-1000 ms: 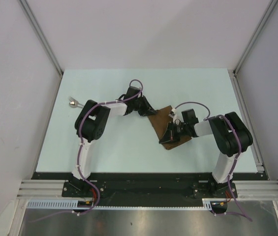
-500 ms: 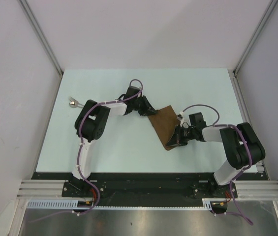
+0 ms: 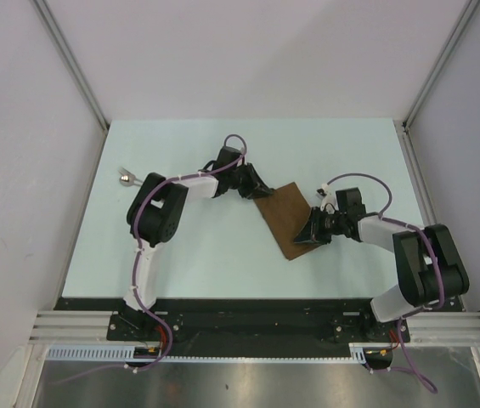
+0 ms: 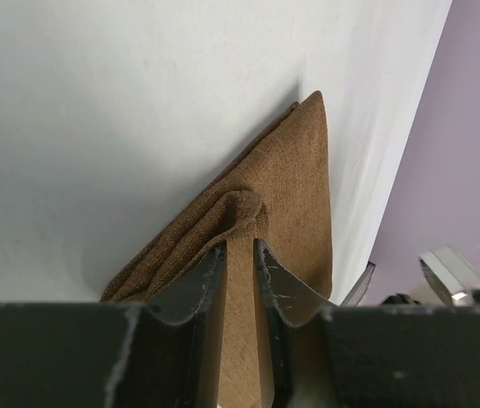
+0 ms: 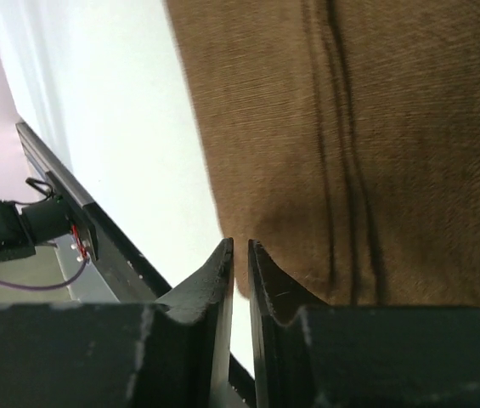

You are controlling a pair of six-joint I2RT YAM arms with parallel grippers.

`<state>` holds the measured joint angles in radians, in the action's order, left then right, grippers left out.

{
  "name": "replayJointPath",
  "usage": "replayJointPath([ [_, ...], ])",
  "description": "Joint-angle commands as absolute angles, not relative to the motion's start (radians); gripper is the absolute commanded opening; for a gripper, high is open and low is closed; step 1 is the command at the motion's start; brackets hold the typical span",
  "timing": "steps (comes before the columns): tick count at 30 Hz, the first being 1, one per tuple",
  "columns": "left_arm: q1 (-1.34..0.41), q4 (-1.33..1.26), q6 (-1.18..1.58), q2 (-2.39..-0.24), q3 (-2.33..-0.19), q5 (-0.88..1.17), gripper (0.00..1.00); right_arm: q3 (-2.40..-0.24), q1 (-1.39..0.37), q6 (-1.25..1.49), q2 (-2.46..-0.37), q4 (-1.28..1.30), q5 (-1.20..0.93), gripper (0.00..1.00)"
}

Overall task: Fold the napkin into a case and place the utensils inside
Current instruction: Smooth out the 2/3-rectangle-folded napkin at the center of the board.

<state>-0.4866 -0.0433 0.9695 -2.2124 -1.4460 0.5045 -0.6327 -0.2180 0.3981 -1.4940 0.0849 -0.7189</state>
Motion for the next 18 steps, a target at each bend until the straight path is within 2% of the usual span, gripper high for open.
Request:
replayJointPath([
  [1, -0.491, -0.092, 0.994, -2.256, -1.491, 0.535, 0.22, -0.621, -0.215, 0.443, -1.584, -0.02, -0.697, 0.15],
  [4, -0.491, -0.115, 1.008, -2.293, -1.525, 0.543, 0.21, -0.607, -0.215, 0.448, -1.623, -0.052, -0.67, 0.15],
  [8, -0.491, -0.097, 1.003, -2.316, -1.574, 0.557, 0.22, -0.647, -0.215, 0.4, -1.622, 0.053, -0.65, 0.16],
  [11, -0.505, -0.057, 0.967, -2.243, -1.554, 0.54, 0.27, -0.718, -0.21, 0.361, -1.553, 0.189, -0.617, 0.25],
  [12, -0.508, -0.034, 0.925, -2.22, -1.554, 0.537, 0.3, -0.768, -0.203, 0.348, -1.504, 0.231, -0.603, 0.3],
  [15, -0.522, 0.064, 0.85, -2.146, -1.552, 0.535, 0.42, -0.839, -0.169, 0.33, -1.419, 0.345, -0.536, 0.61],
  [16, -0.525, 0.093, 0.833, -2.131, -1.551, 0.532, 0.47, -0.848, -0.163, 0.327, -1.396, 0.372, -0.49, 0.83],
  [17, -0.532, 0.119, 0.801, -2.094, -1.543, 0.531, 0.5, -0.854, -0.16, 0.318, -1.379, 0.374, -0.464, 0.97],
  [18, -0.535, 0.127, 0.789, -2.077, -1.536, 0.529, 0.53, -0.859, -0.158, 0.307, -1.358, 0.371, -0.437, 1.0],
])
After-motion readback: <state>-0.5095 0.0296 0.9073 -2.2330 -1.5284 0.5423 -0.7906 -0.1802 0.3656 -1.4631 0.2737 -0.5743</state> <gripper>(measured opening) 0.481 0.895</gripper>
